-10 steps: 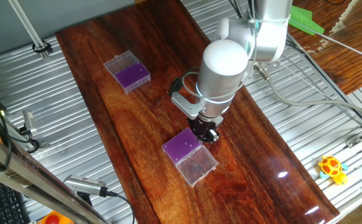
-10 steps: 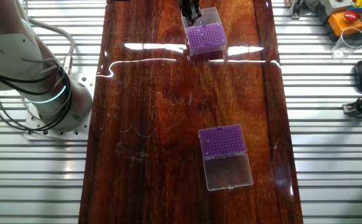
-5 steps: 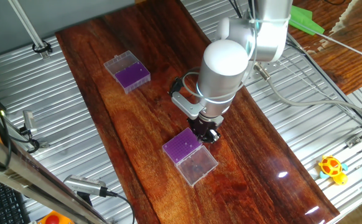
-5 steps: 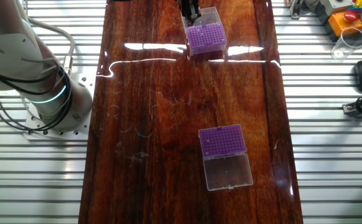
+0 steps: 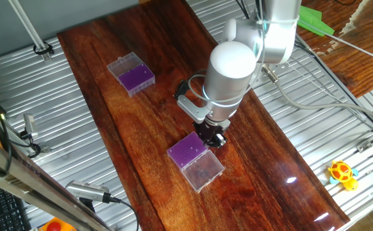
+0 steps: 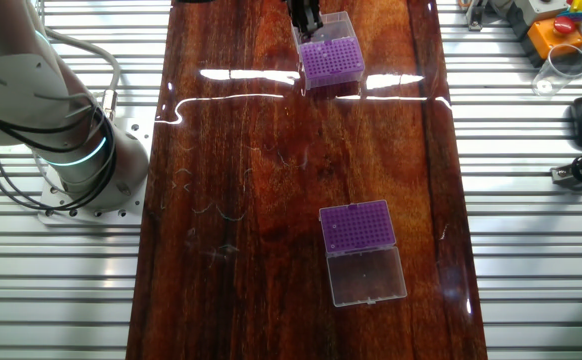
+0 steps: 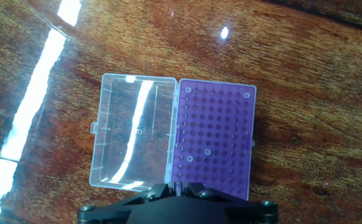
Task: Transfer all small pipette tips from one holder to another
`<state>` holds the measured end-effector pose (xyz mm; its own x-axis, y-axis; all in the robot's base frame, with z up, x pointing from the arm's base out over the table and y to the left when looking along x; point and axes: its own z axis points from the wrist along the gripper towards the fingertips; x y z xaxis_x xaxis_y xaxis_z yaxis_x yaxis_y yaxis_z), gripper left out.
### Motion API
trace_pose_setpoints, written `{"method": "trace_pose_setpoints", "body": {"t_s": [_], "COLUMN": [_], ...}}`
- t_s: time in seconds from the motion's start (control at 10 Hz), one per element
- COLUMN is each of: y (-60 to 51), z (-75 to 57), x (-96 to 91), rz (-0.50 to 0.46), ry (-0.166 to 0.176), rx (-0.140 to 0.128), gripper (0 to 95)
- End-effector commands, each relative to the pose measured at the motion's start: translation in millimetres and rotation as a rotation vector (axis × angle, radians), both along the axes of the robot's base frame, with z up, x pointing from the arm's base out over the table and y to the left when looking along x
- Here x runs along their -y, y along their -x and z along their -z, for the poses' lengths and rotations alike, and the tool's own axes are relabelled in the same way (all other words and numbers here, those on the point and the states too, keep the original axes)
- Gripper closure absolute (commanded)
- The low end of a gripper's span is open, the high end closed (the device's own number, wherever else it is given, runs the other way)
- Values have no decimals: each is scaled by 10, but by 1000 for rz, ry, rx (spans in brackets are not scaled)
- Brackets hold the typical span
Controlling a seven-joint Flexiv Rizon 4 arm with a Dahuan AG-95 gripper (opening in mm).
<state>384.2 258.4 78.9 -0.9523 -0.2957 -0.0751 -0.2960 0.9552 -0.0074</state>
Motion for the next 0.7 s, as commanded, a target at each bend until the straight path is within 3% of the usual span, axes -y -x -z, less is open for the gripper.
{"method": "trace_pose_setpoints", "body": {"t_s": [0.1,0.7], "y": [-3,-9], "z": [-2,64], "x": [1,-6], "rz": [-1,-4], "ry": [1,2], "rx": [2,8], "gripper": [950,950]}}
